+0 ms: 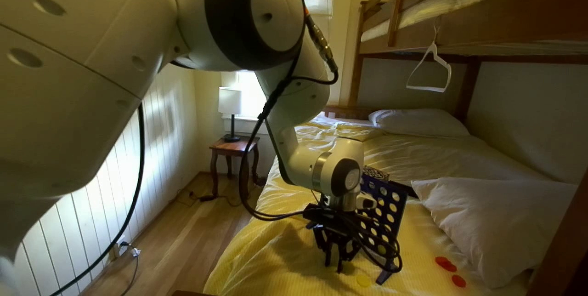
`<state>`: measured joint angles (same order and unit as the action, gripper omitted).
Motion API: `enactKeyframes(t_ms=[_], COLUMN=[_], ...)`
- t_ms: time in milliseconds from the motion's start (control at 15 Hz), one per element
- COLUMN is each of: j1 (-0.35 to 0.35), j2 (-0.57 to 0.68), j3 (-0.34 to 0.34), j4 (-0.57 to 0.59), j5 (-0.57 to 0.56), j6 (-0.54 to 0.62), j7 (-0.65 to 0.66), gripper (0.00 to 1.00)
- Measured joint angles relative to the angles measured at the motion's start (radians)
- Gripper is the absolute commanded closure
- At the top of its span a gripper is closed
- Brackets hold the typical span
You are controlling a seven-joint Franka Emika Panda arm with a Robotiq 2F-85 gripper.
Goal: Put the yellow disc in the blue board
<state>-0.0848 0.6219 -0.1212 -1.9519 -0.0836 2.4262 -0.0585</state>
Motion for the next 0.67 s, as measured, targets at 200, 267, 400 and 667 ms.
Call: enactKeyframes(t_ms=[200, 267, 400, 667], j1=[0.0, 0.0, 0.0, 0.0], j2=[0.0, 0.0, 0.0, 0.0], j3=[0.0, -0.001, -0.001, -0.001], j4=[0.002, 0.003, 0.005, 0.005], j5=[-0.001, -0.001, -0.001, -0.001], j6=[0.0, 0.0, 0.0, 0.0], j7=[0.0, 0.001, 0.001, 0.002], gripper=[0.98, 1.0, 0.98, 0.53])
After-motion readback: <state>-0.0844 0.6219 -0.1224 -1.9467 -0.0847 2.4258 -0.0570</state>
